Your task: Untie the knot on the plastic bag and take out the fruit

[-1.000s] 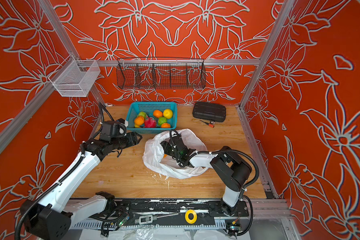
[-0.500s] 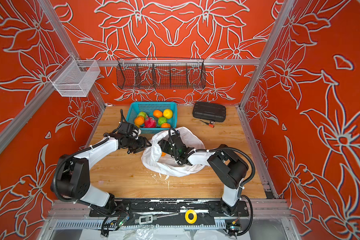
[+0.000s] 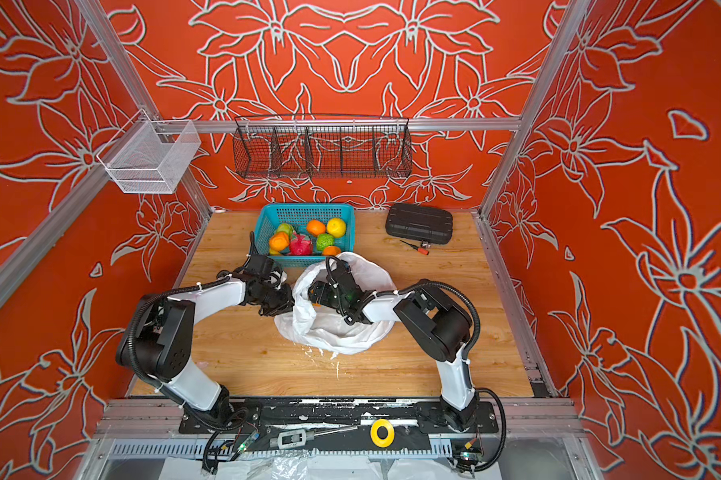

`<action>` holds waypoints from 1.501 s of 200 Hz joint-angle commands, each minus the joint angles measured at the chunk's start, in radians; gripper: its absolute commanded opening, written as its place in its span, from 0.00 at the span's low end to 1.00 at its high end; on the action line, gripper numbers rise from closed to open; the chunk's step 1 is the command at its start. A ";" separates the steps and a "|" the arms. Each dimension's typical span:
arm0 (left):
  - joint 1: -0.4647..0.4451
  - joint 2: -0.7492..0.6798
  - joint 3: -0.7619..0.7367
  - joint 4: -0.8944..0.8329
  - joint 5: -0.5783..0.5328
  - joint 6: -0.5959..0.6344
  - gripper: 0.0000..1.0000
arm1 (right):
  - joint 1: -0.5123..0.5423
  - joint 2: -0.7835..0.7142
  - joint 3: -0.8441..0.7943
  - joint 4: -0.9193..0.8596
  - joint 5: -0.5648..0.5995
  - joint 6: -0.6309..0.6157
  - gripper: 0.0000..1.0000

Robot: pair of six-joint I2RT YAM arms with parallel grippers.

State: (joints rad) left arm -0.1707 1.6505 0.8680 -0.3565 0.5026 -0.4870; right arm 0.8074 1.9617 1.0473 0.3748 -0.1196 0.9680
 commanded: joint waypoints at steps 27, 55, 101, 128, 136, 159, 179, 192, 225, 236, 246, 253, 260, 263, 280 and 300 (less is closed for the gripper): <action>0.004 0.014 -0.043 0.034 0.011 0.022 0.15 | 0.013 0.049 0.017 -0.050 0.020 -0.049 0.85; 0.004 0.008 -0.031 0.016 0.003 0.033 0.14 | 0.012 0.051 0.020 -0.043 0.026 -0.059 0.73; 0.003 0.006 -0.010 -0.020 -0.043 0.032 0.10 | 0.013 -0.004 -0.037 -0.030 0.073 -0.068 0.56; 0.003 0.015 -0.011 -0.014 -0.033 0.047 0.09 | 0.012 -0.059 -0.077 -0.033 0.093 -0.076 0.49; 0.004 0.015 -0.012 -0.008 -0.012 0.059 0.09 | 0.011 -0.075 -0.094 -0.032 0.101 -0.074 0.46; 0.004 0.017 0.005 -0.018 0.001 0.088 0.09 | 0.009 -0.125 -0.143 -0.033 0.109 -0.067 0.45; 0.004 0.034 0.044 -0.040 -0.004 0.120 0.09 | 0.009 -0.196 -0.201 -0.040 0.114 -0.051 0.45; 0.004 0.053 0.084 -0.054 -0.009 0.133 0.09 | 0.010 -0.246 -0.245 -0.038 0.111 -0.040 0.45; -0.005 0.141 0.197 -0.068 0.000 0.156 0.09 | 0.021 -0.377 -0.347 -0.066 0.118 -0.017 0.45; -0.013 0.169 0.234 -0.070 0.002 0.163 0.09 | 0.027 -0.417 -0.377 -0.078 0.121 -0.008 0.45; -0.020 0.193 0.272 -0.076 0.003 0.173 0.09 | 0.035 -0.451 -0.399 -0.087 0.126 -0.005 0.45; -0.025 0.210 0.295 -0.080 0.004 0.179 0.09 | 0.042 -0.472 -0.411 -0.096 0.131 -0.003 0.44; -0.030 0.227 0.319 -0.083 0.004 0.185 0.09 | 0.050 -0.493 -0.419 -0.110 0.135 -0.006 0.44; -0.033 0.233 0.330 -0.084 0.004 0.187 0.09 | 0.054 -0.501 -0.421 -0.117 0.137 -0.008 0.44; -0.049 0.270 0.385 -0.083 0.007 0.201 0.11 | 0.081 -0.538 -0.431 -0.150 0.159 -0.020 0.45; -0.072 0.313 0.452 -0.091 0.008 0.212 0.12 | 0.129 -0.555 -0.442 -0.162 0.183 -0.014 0.44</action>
State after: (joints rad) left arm -0.2150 1.9179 1.2472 -0.4335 0.4950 -0.3153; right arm 0.8886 1.4345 0.6247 0.2588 0.0109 0.9428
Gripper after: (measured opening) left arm 0.114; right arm 0.580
